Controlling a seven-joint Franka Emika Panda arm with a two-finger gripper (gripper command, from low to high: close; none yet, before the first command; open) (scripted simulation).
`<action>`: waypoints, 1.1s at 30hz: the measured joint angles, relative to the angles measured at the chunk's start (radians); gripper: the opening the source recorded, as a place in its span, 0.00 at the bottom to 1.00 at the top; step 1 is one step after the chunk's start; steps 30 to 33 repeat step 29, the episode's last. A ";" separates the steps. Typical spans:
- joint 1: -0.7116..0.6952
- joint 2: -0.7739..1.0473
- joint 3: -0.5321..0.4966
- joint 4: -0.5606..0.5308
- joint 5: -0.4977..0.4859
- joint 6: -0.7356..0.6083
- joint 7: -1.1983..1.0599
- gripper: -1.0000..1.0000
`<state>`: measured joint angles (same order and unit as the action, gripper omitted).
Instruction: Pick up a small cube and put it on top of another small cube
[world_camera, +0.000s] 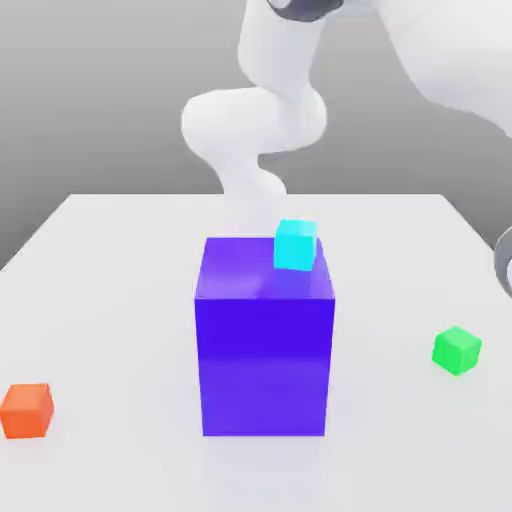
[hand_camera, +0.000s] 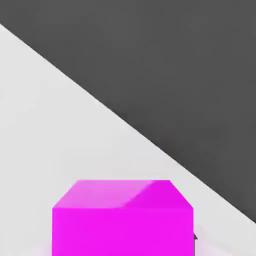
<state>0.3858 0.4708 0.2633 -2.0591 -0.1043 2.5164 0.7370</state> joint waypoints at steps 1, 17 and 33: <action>-0.004 -0.029 0.021 -0.036 0.014 0.008 -0.026 0.00; 0.072 -0.510 0.244 -0.616 0.213 0.130 -0.443 0.00; 0.130 -0.340 0.137 -0.681 -0.083 0.340 -0.269 1.00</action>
